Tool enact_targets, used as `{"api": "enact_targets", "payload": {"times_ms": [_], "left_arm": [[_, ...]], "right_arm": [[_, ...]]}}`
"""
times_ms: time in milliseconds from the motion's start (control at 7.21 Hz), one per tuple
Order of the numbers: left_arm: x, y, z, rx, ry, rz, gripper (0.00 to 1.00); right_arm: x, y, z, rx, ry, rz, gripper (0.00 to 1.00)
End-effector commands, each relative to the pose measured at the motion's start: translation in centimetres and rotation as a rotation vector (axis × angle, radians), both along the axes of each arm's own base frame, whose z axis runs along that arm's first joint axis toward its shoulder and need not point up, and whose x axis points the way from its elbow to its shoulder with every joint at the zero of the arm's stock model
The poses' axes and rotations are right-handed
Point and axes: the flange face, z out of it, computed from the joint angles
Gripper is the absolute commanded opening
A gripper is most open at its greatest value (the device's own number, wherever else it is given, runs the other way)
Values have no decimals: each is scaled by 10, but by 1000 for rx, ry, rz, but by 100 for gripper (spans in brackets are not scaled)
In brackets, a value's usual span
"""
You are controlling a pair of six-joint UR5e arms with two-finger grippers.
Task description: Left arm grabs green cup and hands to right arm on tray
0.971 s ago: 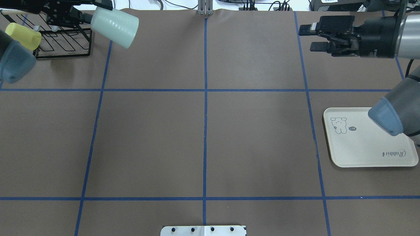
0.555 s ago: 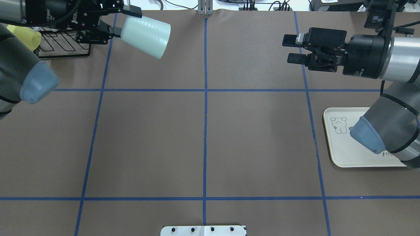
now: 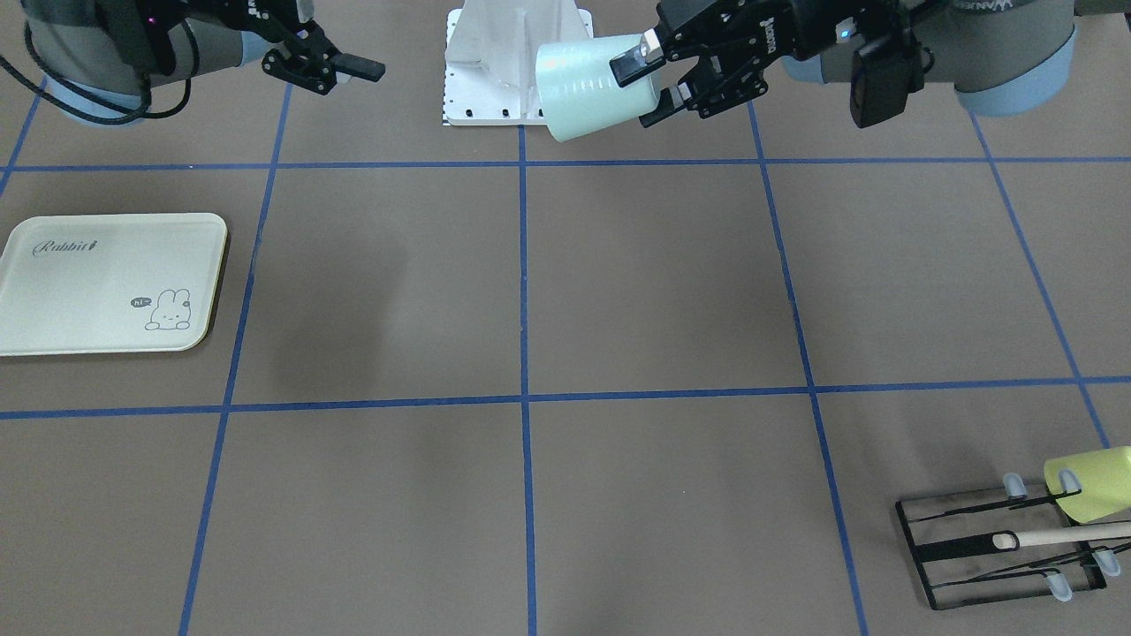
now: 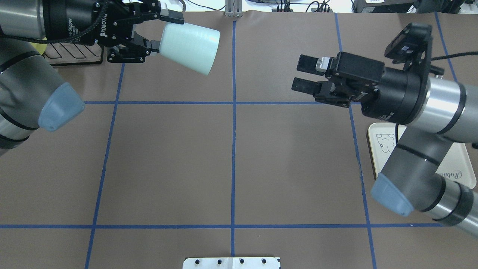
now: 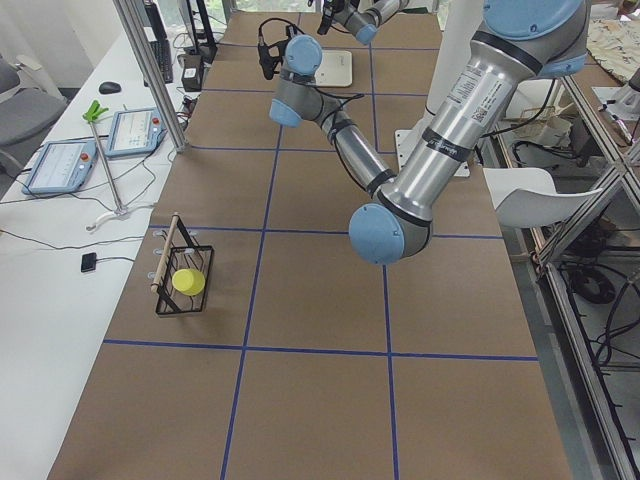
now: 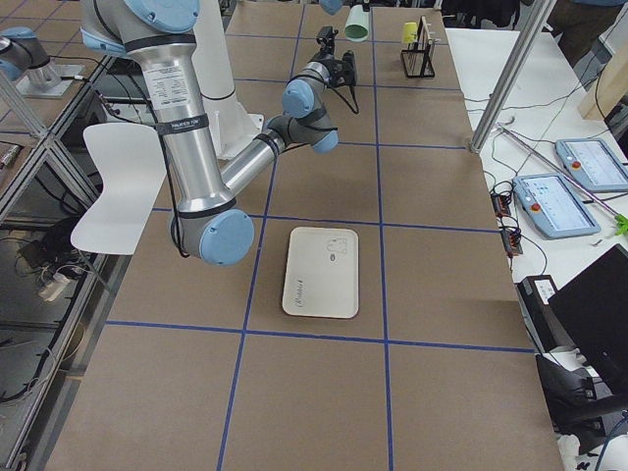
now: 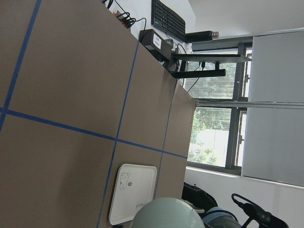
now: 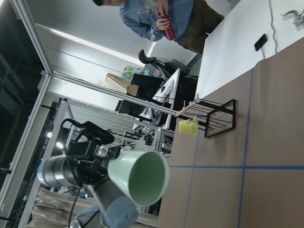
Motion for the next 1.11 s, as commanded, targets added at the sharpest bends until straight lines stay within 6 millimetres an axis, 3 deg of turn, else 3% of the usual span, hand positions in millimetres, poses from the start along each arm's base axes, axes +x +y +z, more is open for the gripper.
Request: {"api": "enact_targets", "payload": {"times_ms": [0, 416, 971], "left_arm": [[5, 14, -8, -16, 31, 22, 24], [25, 39, -18, -19, 64, 72, 24], [17, 58, -29, -68, 105, 119, 24]], "right_arm": [[-37, 34, -23, -46, -143, -15, 99], [-48, 36, -36, -69, -184, -2, 99], [-49, 36, -39, -74, -194, 1, 99]]}}
